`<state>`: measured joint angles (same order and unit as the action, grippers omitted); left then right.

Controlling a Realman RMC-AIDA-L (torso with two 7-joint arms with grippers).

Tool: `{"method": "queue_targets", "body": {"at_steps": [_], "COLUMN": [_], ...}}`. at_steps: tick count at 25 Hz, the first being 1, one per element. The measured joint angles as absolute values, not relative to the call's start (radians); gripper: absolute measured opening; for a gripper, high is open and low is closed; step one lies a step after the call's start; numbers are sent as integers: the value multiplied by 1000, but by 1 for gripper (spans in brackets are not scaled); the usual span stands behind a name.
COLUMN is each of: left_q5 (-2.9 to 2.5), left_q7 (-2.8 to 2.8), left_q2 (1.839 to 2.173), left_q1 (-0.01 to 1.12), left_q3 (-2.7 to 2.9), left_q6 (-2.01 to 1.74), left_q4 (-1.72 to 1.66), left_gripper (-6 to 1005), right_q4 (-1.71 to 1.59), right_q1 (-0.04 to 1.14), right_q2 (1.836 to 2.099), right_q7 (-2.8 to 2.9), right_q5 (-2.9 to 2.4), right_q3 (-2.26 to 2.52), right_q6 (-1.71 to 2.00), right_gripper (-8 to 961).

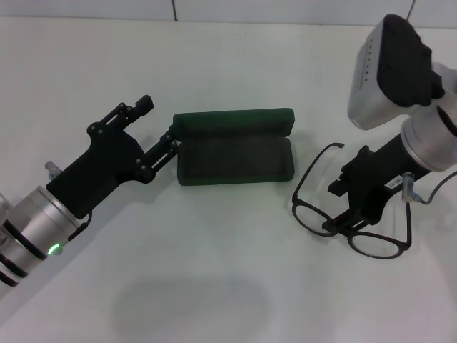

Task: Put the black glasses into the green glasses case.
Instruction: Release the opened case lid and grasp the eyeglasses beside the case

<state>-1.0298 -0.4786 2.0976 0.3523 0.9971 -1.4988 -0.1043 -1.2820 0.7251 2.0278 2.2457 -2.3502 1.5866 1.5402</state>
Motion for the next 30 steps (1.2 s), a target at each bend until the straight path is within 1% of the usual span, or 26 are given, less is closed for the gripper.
{"method": "queue_targets", "body": {"at_steps": [20, 30], "left_q5": [-1031, -1036], "left_q7": [-478, -481], "left_q2": [2094, 2094], "left_q1": [367, 367], "left_q3": [1002, 1003], "left_q6": [-1486, -1485], "left_q4": [-109, -109], "left_gripper": [651, 651], "right_q4": [-1231, -1231], "right_q1": [758, 756], "right_q2": [2028, 2028], "right_q7": [2303, 2323], "right_q5": [-2361, -2367], "right_q3": [1734, 1771], "right_q6": [1520, 1525], "right_gripper": [495, 423]}}
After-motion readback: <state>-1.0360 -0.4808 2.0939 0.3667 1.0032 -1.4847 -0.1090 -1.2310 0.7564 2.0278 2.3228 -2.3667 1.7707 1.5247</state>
